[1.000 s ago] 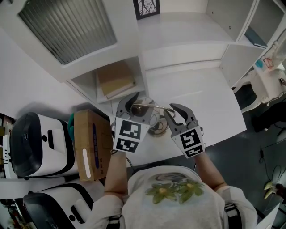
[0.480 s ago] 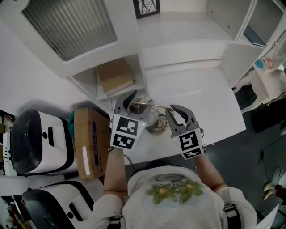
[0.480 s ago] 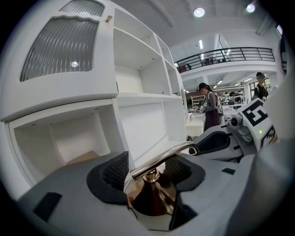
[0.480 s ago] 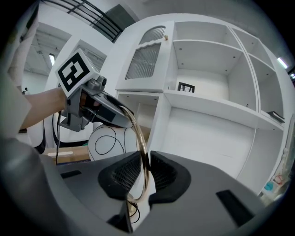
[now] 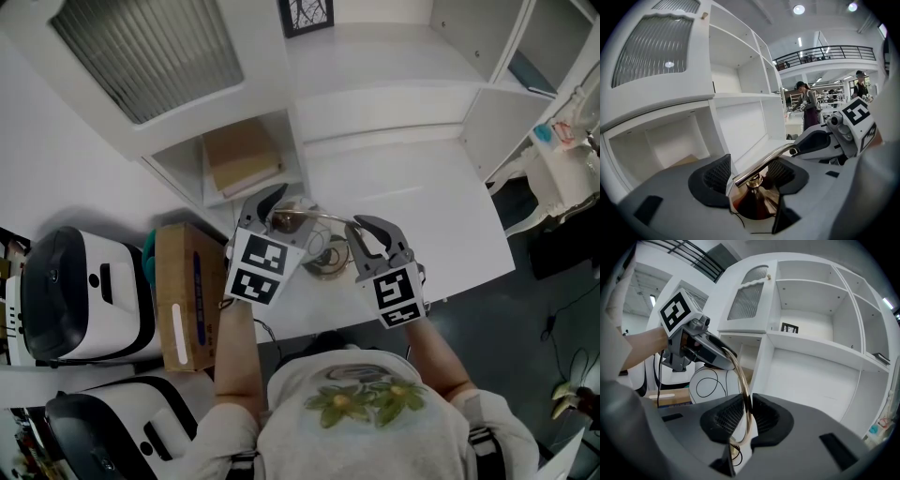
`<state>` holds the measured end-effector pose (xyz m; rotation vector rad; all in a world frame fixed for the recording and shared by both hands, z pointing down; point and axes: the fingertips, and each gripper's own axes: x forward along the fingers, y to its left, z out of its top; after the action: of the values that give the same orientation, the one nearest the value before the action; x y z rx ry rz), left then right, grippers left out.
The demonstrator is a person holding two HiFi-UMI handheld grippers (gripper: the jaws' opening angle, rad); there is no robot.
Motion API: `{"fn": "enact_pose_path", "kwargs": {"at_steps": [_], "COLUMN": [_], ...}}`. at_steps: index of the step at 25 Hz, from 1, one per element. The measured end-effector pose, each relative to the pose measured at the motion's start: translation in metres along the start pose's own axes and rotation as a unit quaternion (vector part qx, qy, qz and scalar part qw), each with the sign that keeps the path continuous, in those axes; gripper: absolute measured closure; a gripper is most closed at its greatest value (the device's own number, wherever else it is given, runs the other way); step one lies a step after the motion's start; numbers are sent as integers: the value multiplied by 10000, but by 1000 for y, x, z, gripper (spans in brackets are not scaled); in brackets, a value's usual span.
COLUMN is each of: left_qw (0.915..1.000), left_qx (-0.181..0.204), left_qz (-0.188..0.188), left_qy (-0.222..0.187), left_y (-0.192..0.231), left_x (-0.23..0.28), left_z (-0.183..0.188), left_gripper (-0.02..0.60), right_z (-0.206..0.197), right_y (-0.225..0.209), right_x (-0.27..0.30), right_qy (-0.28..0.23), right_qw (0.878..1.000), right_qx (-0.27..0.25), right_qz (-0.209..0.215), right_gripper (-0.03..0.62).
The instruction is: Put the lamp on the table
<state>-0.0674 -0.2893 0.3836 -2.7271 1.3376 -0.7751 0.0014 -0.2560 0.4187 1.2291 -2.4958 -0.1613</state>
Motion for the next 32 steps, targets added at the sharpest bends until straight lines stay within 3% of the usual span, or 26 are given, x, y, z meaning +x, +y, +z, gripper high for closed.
{"fn": "enact_pose_path", "kwargs": {"at_steps": [9,18,24,32], "left_qw": [9988,9989,9958,9918], "left_qx": [489,254,-221,-418], "left_qz": [-24,317,700,869], "left_qy": [-85,-214,-551,-833], "left_y": [-12,0,9,-11], "left_x": [-11,-23,-40,-54], "left_z": [10,9,16,20], "left_gripper": [308,310,310,326], "right_z": [-5,0,11,22], "right_y": [-11,-11,-7,0], "right_x": [6,1,-13,-33], "right_qy": [108,-42,-198,-474], "right_qw": [9998,9997,9996,9985], "right_qx": [150,212,187,265], "right_qz": [-111,-56,-69,-34], "right_gripper": [522,520,520,525]}}
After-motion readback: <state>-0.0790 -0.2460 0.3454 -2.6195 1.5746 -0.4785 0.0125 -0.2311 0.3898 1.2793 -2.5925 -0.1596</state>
